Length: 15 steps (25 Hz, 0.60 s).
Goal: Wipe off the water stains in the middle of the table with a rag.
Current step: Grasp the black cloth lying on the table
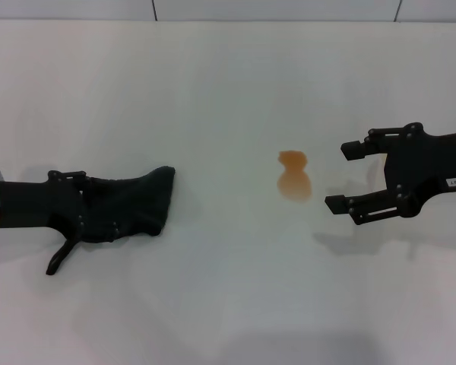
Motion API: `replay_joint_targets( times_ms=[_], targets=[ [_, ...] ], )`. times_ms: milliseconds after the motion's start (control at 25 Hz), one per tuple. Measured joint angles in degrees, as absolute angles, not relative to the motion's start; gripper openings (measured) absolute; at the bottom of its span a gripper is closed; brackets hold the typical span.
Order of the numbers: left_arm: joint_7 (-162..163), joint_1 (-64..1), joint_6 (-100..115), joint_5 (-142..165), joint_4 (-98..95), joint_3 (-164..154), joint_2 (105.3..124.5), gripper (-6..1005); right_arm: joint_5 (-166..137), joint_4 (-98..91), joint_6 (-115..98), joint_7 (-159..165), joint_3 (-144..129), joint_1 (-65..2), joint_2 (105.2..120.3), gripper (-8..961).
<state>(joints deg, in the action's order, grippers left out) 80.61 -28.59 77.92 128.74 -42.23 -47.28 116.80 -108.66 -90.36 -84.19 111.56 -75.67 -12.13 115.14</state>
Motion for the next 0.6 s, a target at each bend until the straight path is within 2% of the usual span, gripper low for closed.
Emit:
replay_joint_targets(
  times_ms=[320,600],
  targets=[
    [81.05,-28.67,77.44,129.19,-42.4,-47.14,117.45,865,-108.56,-90.96,-84.29,111.76,-75.61,-12.12,115.13,843],
    [82.79,-29.9,74.9,129.79,-42.28,-47.34,117.86,615,-108.54,-91.25,-84.38,112.11,-75.43,-12.13,115.07,843]
  ],
)
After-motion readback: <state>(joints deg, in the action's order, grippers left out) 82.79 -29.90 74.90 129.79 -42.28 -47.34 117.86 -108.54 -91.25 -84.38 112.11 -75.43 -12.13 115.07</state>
